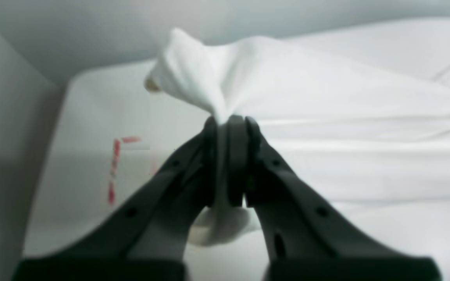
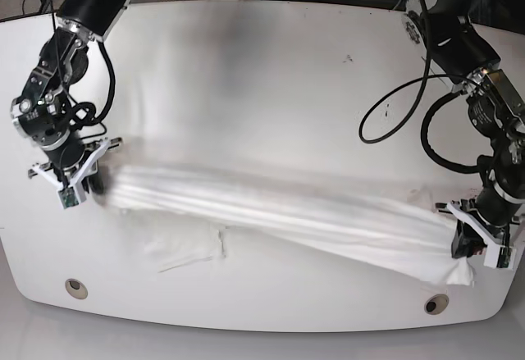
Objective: Fold the T-shirt properly
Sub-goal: 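Lift the hem with both grippers and fold it over toward the collar, then lower the folded hem onto the shirt near the collar and release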
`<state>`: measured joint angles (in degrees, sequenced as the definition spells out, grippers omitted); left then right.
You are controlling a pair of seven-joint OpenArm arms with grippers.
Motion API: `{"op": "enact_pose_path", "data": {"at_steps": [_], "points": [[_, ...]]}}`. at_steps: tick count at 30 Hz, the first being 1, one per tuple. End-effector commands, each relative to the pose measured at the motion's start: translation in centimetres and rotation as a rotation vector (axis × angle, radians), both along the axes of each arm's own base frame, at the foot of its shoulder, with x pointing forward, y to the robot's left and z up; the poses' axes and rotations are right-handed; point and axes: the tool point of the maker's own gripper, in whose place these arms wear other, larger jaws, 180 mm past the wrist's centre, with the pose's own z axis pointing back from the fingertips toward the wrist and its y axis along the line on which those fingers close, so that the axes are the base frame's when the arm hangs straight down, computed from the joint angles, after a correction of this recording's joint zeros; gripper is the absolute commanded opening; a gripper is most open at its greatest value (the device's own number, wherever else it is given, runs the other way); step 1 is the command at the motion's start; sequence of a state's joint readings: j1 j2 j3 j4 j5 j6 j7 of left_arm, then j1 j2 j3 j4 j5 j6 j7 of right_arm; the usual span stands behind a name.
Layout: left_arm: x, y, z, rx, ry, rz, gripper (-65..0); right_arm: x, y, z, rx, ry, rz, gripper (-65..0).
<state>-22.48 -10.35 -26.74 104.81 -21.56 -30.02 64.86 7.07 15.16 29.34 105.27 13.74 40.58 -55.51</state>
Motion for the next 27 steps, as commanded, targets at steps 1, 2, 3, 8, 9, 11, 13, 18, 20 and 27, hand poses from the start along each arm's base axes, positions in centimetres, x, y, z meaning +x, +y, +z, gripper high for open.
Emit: {"op": "enact_pose_path", "data": {"at_steps": [1, 2, 3, 8, 9, 11, 13, 18, 20, 27], "points": [[-0.7, 1.3, 0.2, 0.004, -0.023, 0.032, -65.0, -0.9, -0.1, -0.5, 0.000, -0.014, -0.004, -63.4], [-1.2, 1.3, -0.8, -0.003, 0.002, 0.033, -65.0, -1.6, 0.2, -1.4, 0.011, 0.004, -0.001, -63.4], [-1.5, 1.3, -1.5, -0.006, 0.018, 0.031, -65.0, -1.9, 0.4, -1.9, 0.018, 0.015, 0.001, -63.4], [-3.7, 1.2, -5.4, -0.015, 0.117, 0.028, -65.0, -4.3, 1.2, -4.7, 0.047, 0.088, 0.001, -63.6], [-4.4, 1.3, -6.6, -0.016, 0.149, 0.029, -65.0, -5.1, 1.5, -5.6, 0.057, 0.112, 0.000, -63.6], [-5.4, 1.3, -8.1, -0.016, 0.190, 0.029, -65.0, -6.0, 1.7, -6.5, 0.064, 0.140, -0.001, -63.6], [-6.4, 1.3, -9.3, -0.015, 0.225, 0.029, -65.0, -6.8, 1.9, -7.2, 0.070, 0.163, -0.002, -63.6], [-8.9, 2.2, -11.9, -0.001, 0.312, 0.049, -65.0, -8.6, 2.0, -8.6, 0.072, 0.212, -0.003, -63.6], [-9.7, 2.7, -12.5, 0.012, 0.335, 0.054, -65.0, -9.3, 2.1, -9.1, 0.074, 0.231, -0.004, -63.6], [-12.0, 3.1, -14.6, 0.027, 0.410, 0.055, -65.0, -11.5, 2.1, -10.5, 0.072, 0.290, -0.005, -63.6]]}}
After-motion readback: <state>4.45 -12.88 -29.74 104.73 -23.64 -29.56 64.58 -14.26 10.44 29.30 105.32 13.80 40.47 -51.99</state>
